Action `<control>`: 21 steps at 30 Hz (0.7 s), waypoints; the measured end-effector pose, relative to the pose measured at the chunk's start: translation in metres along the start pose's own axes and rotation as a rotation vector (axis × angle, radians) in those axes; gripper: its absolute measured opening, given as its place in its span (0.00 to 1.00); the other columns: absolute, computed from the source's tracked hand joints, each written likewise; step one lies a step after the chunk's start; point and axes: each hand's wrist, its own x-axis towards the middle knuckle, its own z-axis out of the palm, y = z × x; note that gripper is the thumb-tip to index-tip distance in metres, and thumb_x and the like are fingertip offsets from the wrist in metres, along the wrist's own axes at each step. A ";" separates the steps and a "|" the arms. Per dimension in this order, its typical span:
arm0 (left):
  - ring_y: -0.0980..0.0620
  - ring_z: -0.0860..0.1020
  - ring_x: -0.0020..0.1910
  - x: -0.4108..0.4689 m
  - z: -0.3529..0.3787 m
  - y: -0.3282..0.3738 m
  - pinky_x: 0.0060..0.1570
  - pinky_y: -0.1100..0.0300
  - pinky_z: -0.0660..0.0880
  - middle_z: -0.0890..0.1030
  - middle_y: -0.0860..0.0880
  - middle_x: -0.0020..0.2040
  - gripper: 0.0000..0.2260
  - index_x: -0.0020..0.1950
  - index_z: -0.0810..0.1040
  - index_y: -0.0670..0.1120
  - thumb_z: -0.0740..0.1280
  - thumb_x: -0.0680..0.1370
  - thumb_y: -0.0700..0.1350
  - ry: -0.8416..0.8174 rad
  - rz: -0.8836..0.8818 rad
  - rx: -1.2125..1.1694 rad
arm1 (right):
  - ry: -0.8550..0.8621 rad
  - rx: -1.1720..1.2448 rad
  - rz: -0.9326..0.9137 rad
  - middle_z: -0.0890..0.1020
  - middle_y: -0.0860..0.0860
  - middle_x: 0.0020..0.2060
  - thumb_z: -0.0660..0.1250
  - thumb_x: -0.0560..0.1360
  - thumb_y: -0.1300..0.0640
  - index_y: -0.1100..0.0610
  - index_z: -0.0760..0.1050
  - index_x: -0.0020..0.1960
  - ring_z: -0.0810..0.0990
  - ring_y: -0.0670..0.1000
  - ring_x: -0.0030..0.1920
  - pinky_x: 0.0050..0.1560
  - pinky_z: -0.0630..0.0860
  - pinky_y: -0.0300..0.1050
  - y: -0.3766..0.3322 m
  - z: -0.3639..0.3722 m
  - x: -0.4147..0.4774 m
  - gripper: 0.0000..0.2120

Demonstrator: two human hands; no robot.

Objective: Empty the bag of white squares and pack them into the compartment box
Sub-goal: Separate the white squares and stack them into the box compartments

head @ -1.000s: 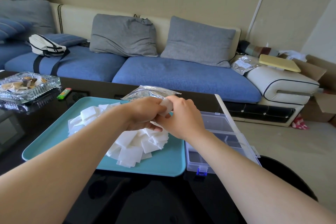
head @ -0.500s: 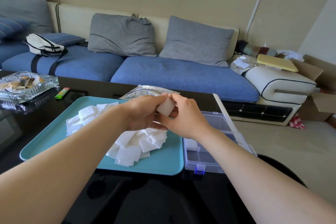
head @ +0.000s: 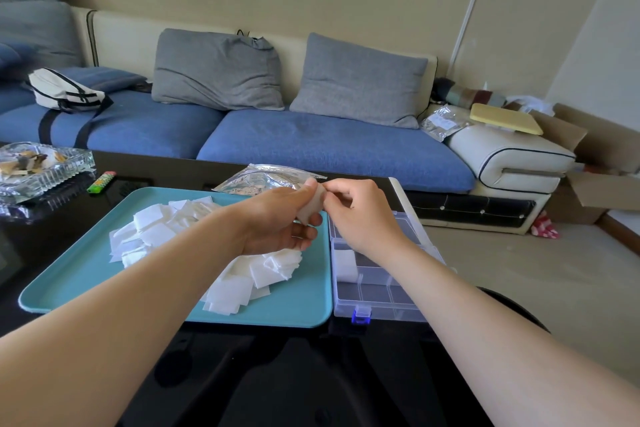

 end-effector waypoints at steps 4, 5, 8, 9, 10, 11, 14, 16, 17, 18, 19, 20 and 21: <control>0.47 0.82 0.44 0.004 0.015 -0.004 0.47 0.53 0.77 0.83 0.44 0.48 0.25 0.61 0.79 0.40 0.55 0.86 0.61 0.106 0.005 0.251 | 0.076 0.054 0.093 0.88 0.45 0.42 0.66 0.80 0.57 0.50 0.87 0.50 0.85 0.48 0.44 0.44 0.80 0.44 0.006 -0.018 -0.004 0.10; 0.47 0.82 0.45 0.005 0.018 -0.006 0.47 0.54 0.77 0.84 0.44 0.50 0.23 0.61 0.79 0.41 0.55 0.87 0.59 0.150 0.030 0.369 | 0.103 0.034 0.100 0.87 0.44 0.44 0.65 0.81 0.59 0.49 0.86 0.51 0.84 0.47 0.45 0.42 0.78 0.41 0.010 -0.022 -0.004 0.11; 0.50 0.82 0.46 0.010 0.017 -0.017 0.48 0.56 0.76 0.84 0.48 0.52 0.10 0.58 0.82 0.46 0.63 0.85 0.48 0.262 0.297 0.982 | 0.075 -0.088 0.161 0.85 0.47 0.49 0.61 0.82 0.63 0.47 0.83 0.51 0.78 0.50 0.51 0.39 0.72 0.32 0.028 -0.031 -0.005 0.16; 0.51 0.81 0.46 0.010 0.016 -0.019 0.48 0.58 0.76 0.83 0.51 0.51 0.07 0.56 0.82 0.48 0.65 0.83 0.45 0.257 0.392 1.123 | 0.024 -0.138 0.195 0.84 0.48 0.51 0.60 0.83 0.63 0.47 0.84 0.51 0.77 0.51 0.52 0.39 0.72 0.30 0.034 -0.032 -0.007 0.16; 0.53 0.81 0.46 0.010 0.015 -0.021 0.48 0.60 0.75 0.83 0.54 0.49 0.07 0.55 0.83 0.50 0.66 0.82 0.44 0.225 0.458 1.193 | -0.038 -0.173 0.224 0.83 0.50 0.51 0.60 0.84 0.62 0.47 0.84 0.52 0.78 0.52 0.53 0.38 0.75 0.32 0.039 -0.033 -0.009 0.16; 0.54 0.81 0.45 0.009 0.015 -0.023 0.46 0.62 0.74 0.83 0.55 0.47 0.05 0.53 0.84 0.50 0.68 0.81 0.44 0.184 0.495 1.221 | -0.105 -0.186 0.251 0.83 0.51 0.50 0.60 0.84 0.62 0.48 0.85 0.52 0.81 0.54 0.52 0.38 0.80 0.37 0.042 -0.032 -0.010 0.16; 0.57 0.80 0.46 0.009 0.016 -0.026 0.43 0.71 0.70 0.82 0.57 0.49 0.06 0.53 0.83 0.53 0.74 0.78 0.51 0.092 0.513 1.311 | -0.230 -0.179 0.315 0.84 0.53 0.42 0.63 0.82 0.62 0.50 0.86 0.50 0.86 0.56 0.46 0.47 0.86 0.56 0.045 -0.027 -0.010 0.14; 0.57 0.79 0.48 0.010 0.015 -0.029 0.46 0.66 0.72 0.81 0.58 0.51 0.11 0.55 0.82 0.54 0.76 0.75 0.56 0.054 0.495 1.343 | -0.293 -0.207 0.337 0.84 0.54 0.41 0.62 0.82 0.62 0.50 0.85 0.50 0.86 0.57 0.43 0.49 0.86 0.58 0.045 -0.021 -0.007 0.14; 0.57 0.78 0.49 0.010 0.015 -0.031 0.49 0.63 0.73 0.80 0.59 0.52 0.14 0.56 0.81 0.55 0.77 0.74 0.58 0.037 0.477 1.348 | -0.321 -0.216 0.342 0.85 0.55 0.41 0.62 0.82 0.63 0.50 0.84 0.51 0.86 0.57 0.42 0.49 0.86 0.58 0.045 -0.018 -0.006 0.14; 0.58 0.77 0.50 0.009 0.015 -0.032 0.51 0.60 0.74 0.80 0.60 0.53 0.16 0.56 0.81 0.56 0.77 0.73 0.60 0.018 0.455 1.352 | -0.346 -0.227 0.342 0.85 0.55 0.42 0.62 0.82 0.63 0.51 0.84 0.51 0.86 0.57 0.41 0.49 0.86 0.58 0.045 -0.016 -0.006 0.13; 0.58 0.77 0.51 0.007 0.016 -0.032 0.53 0.59 0.75 0.79 0.60 0.54 0.18 0.56 0.80 0.57 0.78 0.72 0.61 0.005 0.434 1.356 | -0.364 -0.243 0.333 0.85 0.54 0.43 0.63 0.81 0.63 0.51 0.84 0.51 0.86 0.57 0.41 0.49 0.86 0.57 0.046 -0.014 -0.006 0.13; 0.58 0.76 0.52 0.007 0.017 -0.033 0.54 0.58 0.74 0.79 0.60 0.54 0.19 0.56 0.80 0.57 0.78 0.71 0.62 -0.006 0.421 1.362 | -0.380 -0.266 0.317 0.84 0.53 0.43 0.65 0.79 0.64 0.50 0.84 0.50 0.85 0.56 0.41 0.50 0.85 0.56 0.048 -0.013 -0.005 0.11; 0.57 0.76 0.52 0.006 0.017 -0.033 0.55 0.57 0.74 0.79 0.60 0.55 0.19 0.56 0.80 0.57 0.78 0.71 0.63 -0.012 0.417 1.369 | -0.393 -0.295 0.302 0.83 0.51 0.43 0.68 0.78 0.63 0.50 0.83 0.49 0.84 0.54 0.41 0.49 0.85 0.55 0.050 -0.011 -0.004 0.09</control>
